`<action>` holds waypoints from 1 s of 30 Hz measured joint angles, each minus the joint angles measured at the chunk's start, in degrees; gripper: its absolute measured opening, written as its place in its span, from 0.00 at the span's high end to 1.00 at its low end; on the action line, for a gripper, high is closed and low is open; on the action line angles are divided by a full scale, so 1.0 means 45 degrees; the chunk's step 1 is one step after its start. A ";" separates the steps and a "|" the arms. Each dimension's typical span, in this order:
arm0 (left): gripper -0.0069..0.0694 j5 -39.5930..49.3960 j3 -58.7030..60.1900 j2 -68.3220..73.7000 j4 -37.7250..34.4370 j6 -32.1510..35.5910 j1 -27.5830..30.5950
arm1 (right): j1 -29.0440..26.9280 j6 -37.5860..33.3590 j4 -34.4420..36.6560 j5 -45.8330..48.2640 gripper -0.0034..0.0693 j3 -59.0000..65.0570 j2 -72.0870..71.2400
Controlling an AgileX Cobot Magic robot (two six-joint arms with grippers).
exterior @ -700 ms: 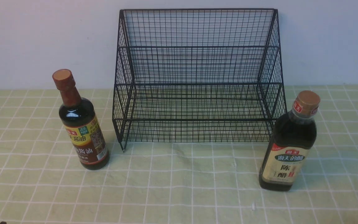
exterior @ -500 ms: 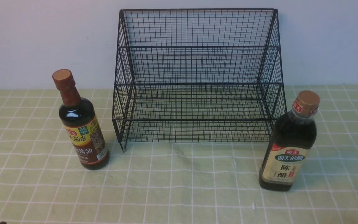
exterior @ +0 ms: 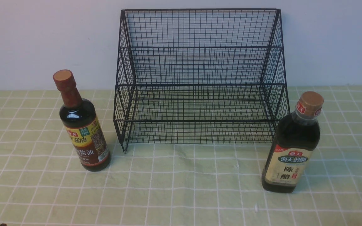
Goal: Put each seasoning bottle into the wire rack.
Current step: Use the right arm to grab the condiment bottle closest to it
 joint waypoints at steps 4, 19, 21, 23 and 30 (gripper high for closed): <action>0.89 0.0000 0.0000 0.0000 0.0000 0.0000 0.0000 | 0.0000 0.0000 0.0000 0.0000 0.97 0.0000 0.0000; 0.89 0.0000 0.0000 0.0000 0.0000 0.0000 0.0000 | 0.0000 0.1791 0.4458 -0.5577 0.97 0.0135 0.0000; 0.89 0.0000 0.0000 0.0000 0.0000 0.0000 0.0000 | 0.0000 0.1790 0.4859 -0.6057 0.97 0.0135 0.0000; 0.89 0.0000 0.0000 0.0000 0.0000 0.0000 0.0000 | 0.0000 0.1804 0.5045 -0.6264 0.97 0.0135 0.0000; 0.89 0.0000 0.0000 0.0000 0.0000 0.0000 0.0000 | 0.0147 0.2908 0.4290 -0.6304 0.97 -0.1058 0.0346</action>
